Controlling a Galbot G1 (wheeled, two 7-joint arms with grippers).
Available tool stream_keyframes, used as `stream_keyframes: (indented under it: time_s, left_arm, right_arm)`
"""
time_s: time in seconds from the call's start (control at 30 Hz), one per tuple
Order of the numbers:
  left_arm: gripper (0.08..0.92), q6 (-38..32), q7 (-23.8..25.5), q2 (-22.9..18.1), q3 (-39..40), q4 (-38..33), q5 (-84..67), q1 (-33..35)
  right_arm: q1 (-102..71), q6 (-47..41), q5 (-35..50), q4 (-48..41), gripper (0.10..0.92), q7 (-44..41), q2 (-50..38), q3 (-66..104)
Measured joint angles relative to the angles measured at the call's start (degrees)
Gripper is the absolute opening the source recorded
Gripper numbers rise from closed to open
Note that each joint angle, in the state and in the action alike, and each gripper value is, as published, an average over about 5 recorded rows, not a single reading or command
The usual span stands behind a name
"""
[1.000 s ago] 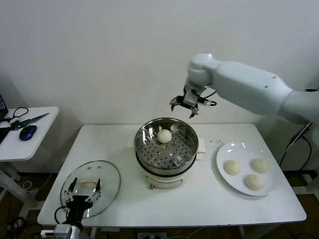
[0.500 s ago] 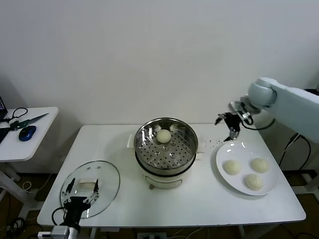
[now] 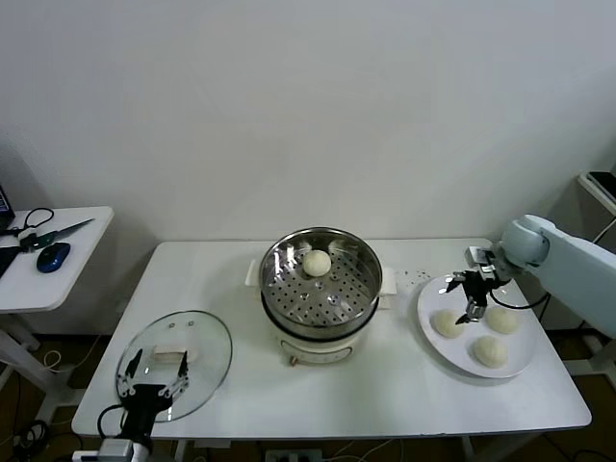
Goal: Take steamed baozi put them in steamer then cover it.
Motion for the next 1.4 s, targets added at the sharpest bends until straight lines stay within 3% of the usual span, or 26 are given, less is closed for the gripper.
stream_keyframes:
  time_s: [0.67, 1.1, 1.4]
  left_arm:
    - [0.823, -0.48, -0.12, -0.16, 0.12, 0.93, 0.78, 0.41]
    - [0.823, -0.65, -0.19, -0.31, 0.17, 0.94, 0.90, 0.75]
    - [0.823, -0.77, -0.22, -0.41, 0.35, 0.59, 0.87, 1.03]
  right_arm:
    - [-4.98, 1.31, -4.37, -8.82, 0.822, -0.63, 6.40, 4.50]
    - [-4.37, 1.59, -3.93, -9.74, 0.705, -1.65, 6.62, 4.06]
    - [1.39, 0.46, 0.53, -7.49, 0.691, -1.63, 4.81, -1.25]
